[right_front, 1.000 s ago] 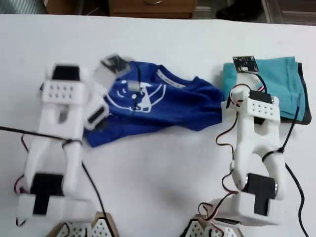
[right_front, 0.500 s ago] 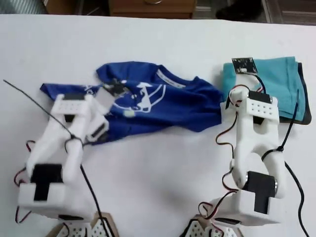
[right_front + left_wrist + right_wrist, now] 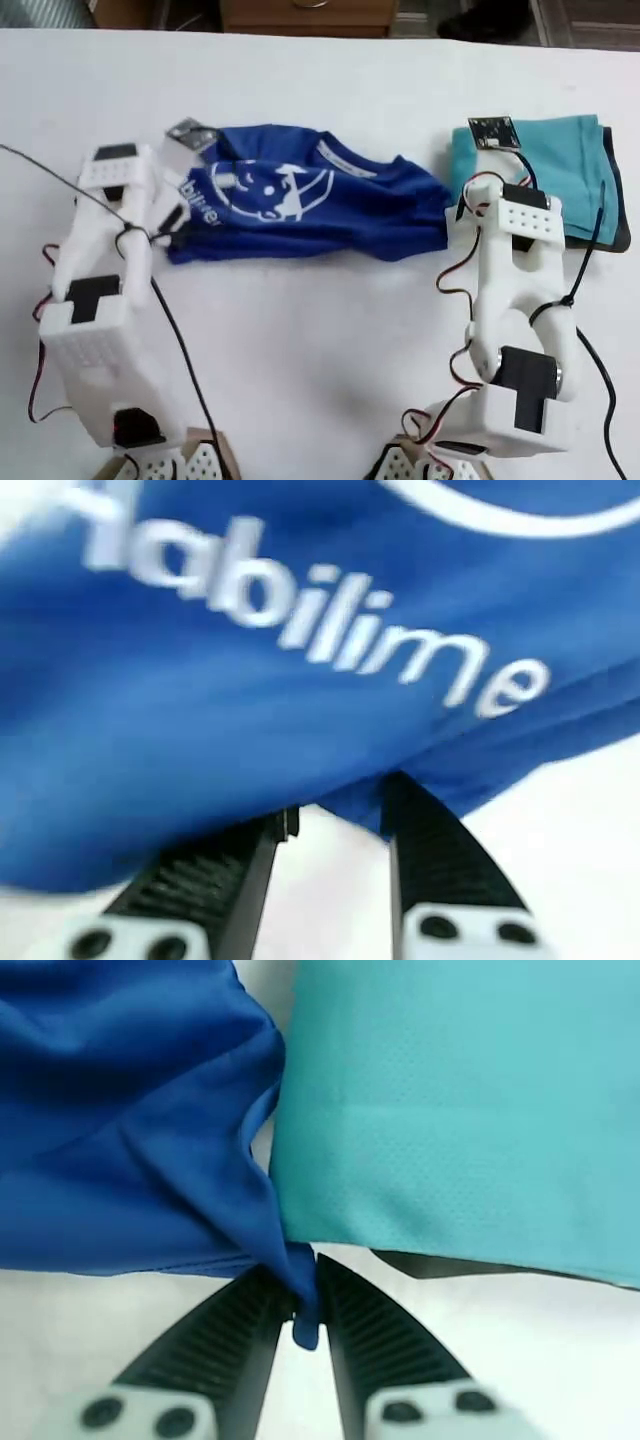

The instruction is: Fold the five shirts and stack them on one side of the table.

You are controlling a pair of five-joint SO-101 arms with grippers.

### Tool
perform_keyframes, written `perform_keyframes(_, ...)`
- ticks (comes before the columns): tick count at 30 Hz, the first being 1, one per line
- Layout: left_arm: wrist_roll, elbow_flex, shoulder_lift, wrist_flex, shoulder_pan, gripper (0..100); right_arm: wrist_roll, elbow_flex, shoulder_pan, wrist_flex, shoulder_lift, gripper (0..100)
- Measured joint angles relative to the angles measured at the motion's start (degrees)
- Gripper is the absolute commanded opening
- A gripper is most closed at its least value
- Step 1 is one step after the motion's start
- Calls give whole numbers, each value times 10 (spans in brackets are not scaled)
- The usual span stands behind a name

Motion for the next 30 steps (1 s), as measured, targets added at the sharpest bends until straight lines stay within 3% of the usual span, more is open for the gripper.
perform_keyframes(6,1,-113,0,95,-9,157,0,0,0,0,0,20)
perform_keyframes(12,1,-150,0,182,-7,157,0,0,0,0,0,20)
perform_keyframes(18,1,-150,0,278,55,157,0,0,0,0,0,20)
perform_keyframes(26,-25,-81,-41,289,178,158,0,0,0,0,0,20)
perform_keyframes(30,-38,-14,-44,251,179,158,0,0,0,0,0,20)
